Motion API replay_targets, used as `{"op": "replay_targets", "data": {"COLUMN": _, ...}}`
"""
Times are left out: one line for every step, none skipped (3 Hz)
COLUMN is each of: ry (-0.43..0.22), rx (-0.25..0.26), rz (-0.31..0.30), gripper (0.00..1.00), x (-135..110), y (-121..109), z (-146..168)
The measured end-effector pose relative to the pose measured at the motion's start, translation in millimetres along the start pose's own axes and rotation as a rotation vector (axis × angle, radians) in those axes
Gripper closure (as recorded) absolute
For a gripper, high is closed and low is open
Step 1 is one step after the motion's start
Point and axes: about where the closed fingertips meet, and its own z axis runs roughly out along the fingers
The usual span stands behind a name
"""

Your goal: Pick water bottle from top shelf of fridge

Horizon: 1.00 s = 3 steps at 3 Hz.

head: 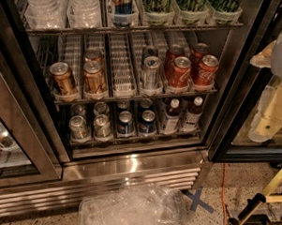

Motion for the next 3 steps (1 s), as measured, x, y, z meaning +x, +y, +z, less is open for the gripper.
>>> {"op": "replay_targets", "data": {"ry": 0.000, "rx": 0.000, "rz": 0.000, "gripper": 0.00, "x": 0, "y": 0, "z": 0}}
{"op": "replay_targets", "data": {"ry": -0.039, "rx": 0.019, "rz": -0.017, "gripper": 0.00, "x": -18, "y": -7, "z": 1}}
{"op": "replay_targets", "data": {"ry": -0.170, "rx": 0.078, "rz": -0.075, "gripper": 0.00, "x": -70, "y": -22, "z": -8}}
